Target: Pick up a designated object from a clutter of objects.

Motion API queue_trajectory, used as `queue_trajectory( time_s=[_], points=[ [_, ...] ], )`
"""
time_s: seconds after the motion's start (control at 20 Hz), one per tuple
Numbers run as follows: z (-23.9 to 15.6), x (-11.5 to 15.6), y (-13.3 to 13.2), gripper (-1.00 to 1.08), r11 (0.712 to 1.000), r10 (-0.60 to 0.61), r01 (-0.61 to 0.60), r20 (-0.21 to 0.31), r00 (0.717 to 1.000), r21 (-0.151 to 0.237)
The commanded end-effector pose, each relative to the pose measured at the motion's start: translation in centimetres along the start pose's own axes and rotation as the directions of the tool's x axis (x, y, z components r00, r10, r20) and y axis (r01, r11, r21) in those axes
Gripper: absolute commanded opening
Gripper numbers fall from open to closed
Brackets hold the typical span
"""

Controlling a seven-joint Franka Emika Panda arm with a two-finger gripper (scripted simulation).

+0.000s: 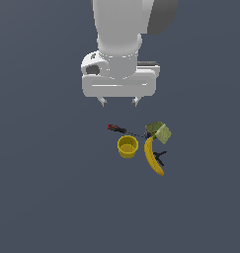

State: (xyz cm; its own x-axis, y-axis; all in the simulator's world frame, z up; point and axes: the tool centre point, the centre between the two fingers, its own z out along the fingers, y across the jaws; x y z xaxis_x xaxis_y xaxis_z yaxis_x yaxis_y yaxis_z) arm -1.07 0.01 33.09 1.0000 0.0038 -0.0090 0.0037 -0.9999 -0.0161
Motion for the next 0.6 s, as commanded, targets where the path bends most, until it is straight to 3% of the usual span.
queue_trajectory(
  time_s=[0.0,0.55],
  points=[
    [0.0,0.0,0.0,1.00,1.000,0.000,0.000,0.000,1.000,0.000],
    [-1.0,0.3,2.9,1.00,1.000,0.011,-0.012,-0.028,1.000,-0.022]
  ],
)
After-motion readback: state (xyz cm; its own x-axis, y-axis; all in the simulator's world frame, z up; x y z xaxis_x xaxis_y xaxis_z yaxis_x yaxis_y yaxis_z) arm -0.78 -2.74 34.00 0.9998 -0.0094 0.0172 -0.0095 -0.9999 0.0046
